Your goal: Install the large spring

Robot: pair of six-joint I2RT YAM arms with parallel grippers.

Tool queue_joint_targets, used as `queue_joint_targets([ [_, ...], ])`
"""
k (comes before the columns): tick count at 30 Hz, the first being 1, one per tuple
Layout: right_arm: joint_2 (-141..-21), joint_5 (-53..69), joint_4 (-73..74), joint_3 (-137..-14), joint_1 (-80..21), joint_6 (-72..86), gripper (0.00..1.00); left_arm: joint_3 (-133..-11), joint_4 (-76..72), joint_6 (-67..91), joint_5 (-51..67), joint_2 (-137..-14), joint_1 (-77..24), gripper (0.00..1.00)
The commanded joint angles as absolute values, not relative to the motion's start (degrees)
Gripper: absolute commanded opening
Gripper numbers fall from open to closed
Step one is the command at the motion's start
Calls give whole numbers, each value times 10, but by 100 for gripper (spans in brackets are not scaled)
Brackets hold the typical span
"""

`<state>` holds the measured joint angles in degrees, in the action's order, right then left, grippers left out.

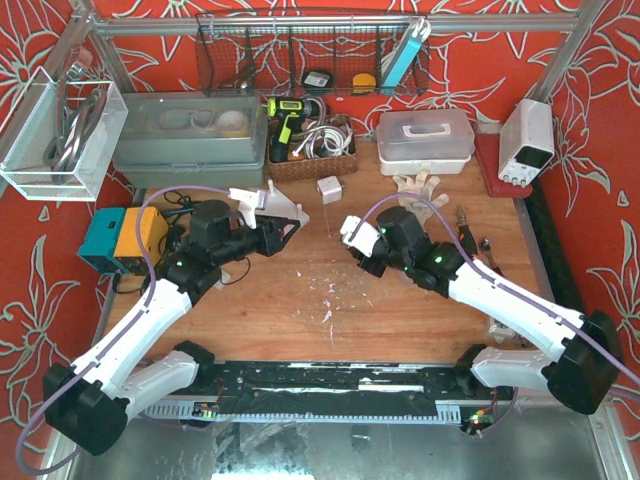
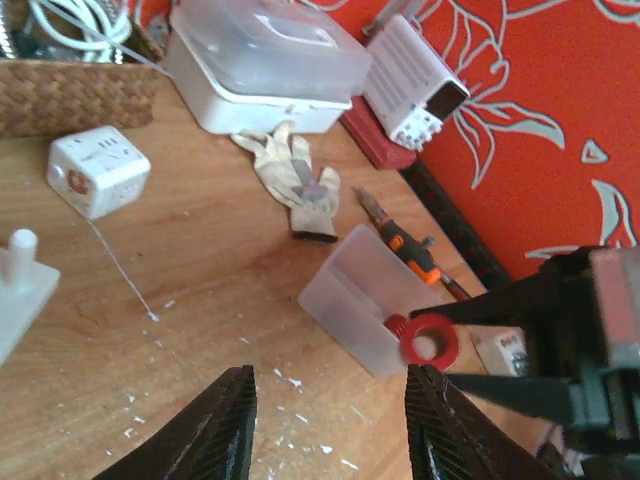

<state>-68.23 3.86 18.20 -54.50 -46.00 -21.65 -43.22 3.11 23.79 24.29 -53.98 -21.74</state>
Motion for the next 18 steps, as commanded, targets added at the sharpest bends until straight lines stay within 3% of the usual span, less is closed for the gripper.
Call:
queue_joint_targets([
  [1,-677,32,74,-510,-502,-206,0,-464,94,192,273,-549,-242,44],
  [8,-685,-4,-1,-473,-551,-170,0,-475,84,203,243,-600,-322,46],
  [18,-696,-12,-36,-469,-573,-154,0,-462,49,222,261,-620,-340,53],
])
